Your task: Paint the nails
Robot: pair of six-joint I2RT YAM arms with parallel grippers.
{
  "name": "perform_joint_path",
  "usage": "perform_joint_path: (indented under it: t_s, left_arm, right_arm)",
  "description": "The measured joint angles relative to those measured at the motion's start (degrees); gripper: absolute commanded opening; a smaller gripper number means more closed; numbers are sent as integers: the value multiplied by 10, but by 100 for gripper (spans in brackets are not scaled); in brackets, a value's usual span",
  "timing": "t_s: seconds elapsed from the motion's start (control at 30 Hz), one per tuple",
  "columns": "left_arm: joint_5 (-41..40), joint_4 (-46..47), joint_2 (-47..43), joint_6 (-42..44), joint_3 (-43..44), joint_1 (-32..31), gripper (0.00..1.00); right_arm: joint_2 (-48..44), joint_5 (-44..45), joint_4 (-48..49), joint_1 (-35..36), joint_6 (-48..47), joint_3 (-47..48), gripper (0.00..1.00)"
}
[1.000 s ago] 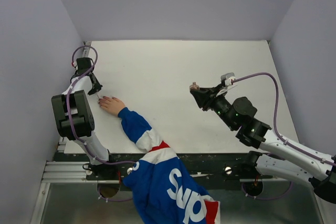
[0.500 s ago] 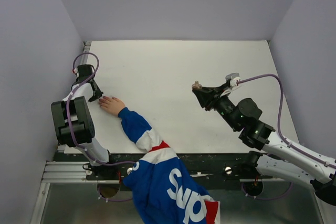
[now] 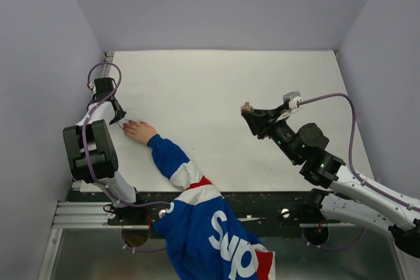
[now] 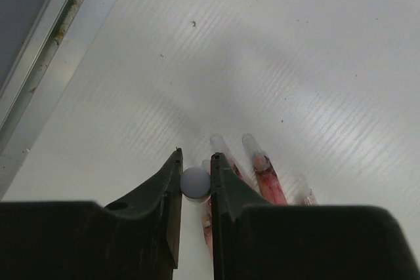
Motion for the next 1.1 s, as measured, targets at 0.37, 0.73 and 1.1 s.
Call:
perform_joint_path:
  t_s: [0.37, 0.73, 1.1]
  left_arm:
    - [-4, 10, 13, -2, 20, 1, 0]
    - [8, 11, -219, -9, -28, -43, 0]
    - [119, 14, -359, -20, -31, -201, 0]
  right_arm:
    - [4, 0, -1, 0, 0, 0, 1]
    - [68, -51, 14, 0, -1, 0, 1]
    - [149, -198, 26, 0, -9, 45, 1]
